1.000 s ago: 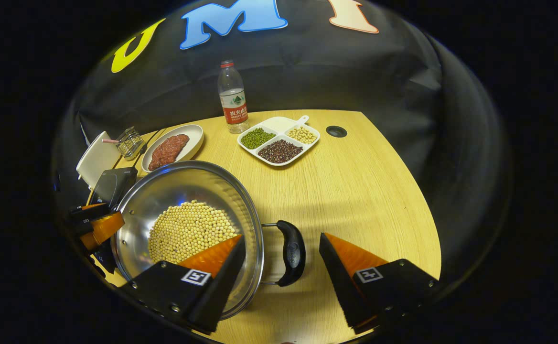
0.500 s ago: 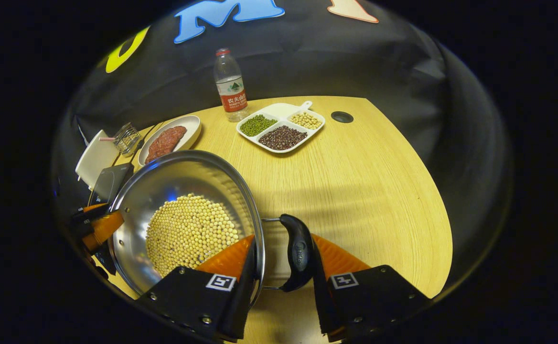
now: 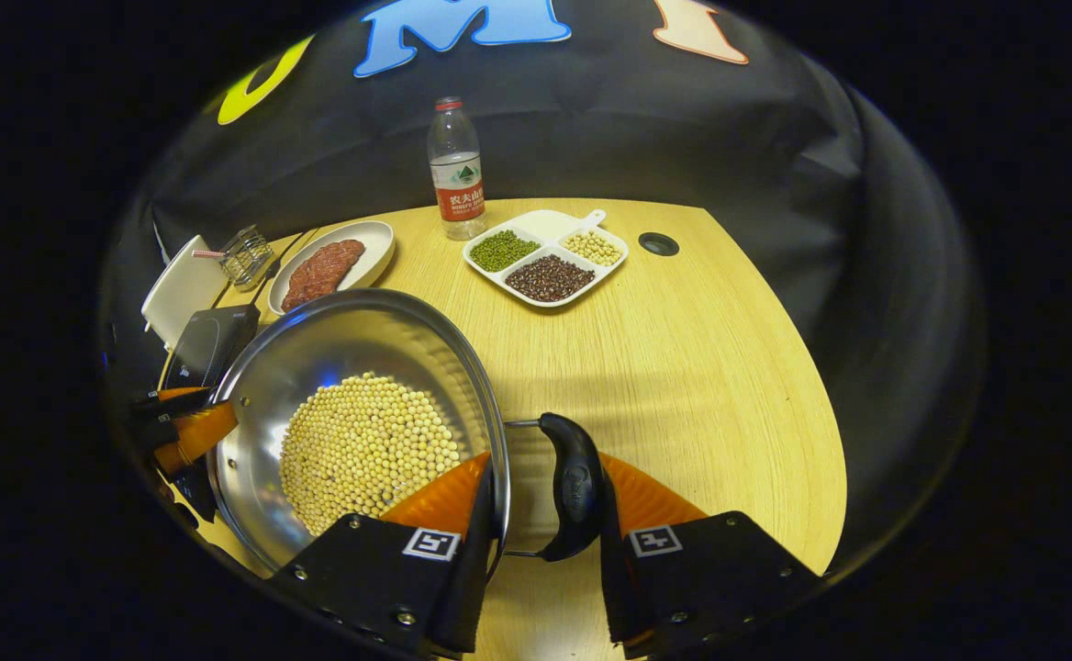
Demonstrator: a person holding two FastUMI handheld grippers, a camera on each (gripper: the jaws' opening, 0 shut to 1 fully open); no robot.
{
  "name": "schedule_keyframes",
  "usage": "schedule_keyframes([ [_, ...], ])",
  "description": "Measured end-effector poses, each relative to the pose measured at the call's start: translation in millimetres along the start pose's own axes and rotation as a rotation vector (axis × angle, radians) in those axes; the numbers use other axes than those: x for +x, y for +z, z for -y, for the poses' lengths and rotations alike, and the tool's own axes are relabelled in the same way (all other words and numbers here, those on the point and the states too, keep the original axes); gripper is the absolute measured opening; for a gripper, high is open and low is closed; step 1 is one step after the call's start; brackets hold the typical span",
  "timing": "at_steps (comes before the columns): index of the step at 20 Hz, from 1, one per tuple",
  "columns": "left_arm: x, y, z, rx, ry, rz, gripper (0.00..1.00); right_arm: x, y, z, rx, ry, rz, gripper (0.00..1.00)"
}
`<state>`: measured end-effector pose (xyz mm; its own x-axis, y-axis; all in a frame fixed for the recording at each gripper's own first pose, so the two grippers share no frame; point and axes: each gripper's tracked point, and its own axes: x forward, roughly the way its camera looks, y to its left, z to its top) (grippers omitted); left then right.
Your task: First push the handle of the pot to place it horizontally, then grasp the pot with both hands and set it on the induction cooktop.
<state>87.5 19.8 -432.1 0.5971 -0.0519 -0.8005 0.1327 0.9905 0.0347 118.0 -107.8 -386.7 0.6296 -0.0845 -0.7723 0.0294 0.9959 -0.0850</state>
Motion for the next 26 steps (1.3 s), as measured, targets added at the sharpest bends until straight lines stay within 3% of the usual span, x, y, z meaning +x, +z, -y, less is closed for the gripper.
schedule_keyframes([
  [2,-9.7,6.4,-5.4,0.017,0.004,0.019,0.62,-6.6,-0.4,-5.4,0.015,0.004,0.003,0.52],
  [3,-15.9,7.9,-7.0,0.019,0.003,0.024,0.55,-13.2,-2.1,-8.0,0.024,0.006,0.006,0.52],
  [4,-21.5,10.0,-9.5,0.019,0.001,0.027,0.61,-18.3,-2.5,-10.3,0.032,0.008,0.009,0.52],
  [7,-34.7,17.4,-17.4,0.024,-0.001,0.043,0.55,-31.9,-2.1,-17.4,0.049,0.01,0.013,0.52],
  [9,-44.6,20.1,-23.9,0.031,-0.004,0.048,0.62,-40.9,-1.7,-25.0,0.059,0.012,0.017,0.52],
  [19,-75.0,27.1,-65.7,0.023,-0.027,0.076,0.55,-71.8,4.3,-65.3,0.071,0.007,0.04,0.52],
  [26,-91.1,28.5,-108.9,0.017,-0.017,0.086,0.58,-82.6,8.8,-101.3,0.074,0.017,0.051,0.52],
])
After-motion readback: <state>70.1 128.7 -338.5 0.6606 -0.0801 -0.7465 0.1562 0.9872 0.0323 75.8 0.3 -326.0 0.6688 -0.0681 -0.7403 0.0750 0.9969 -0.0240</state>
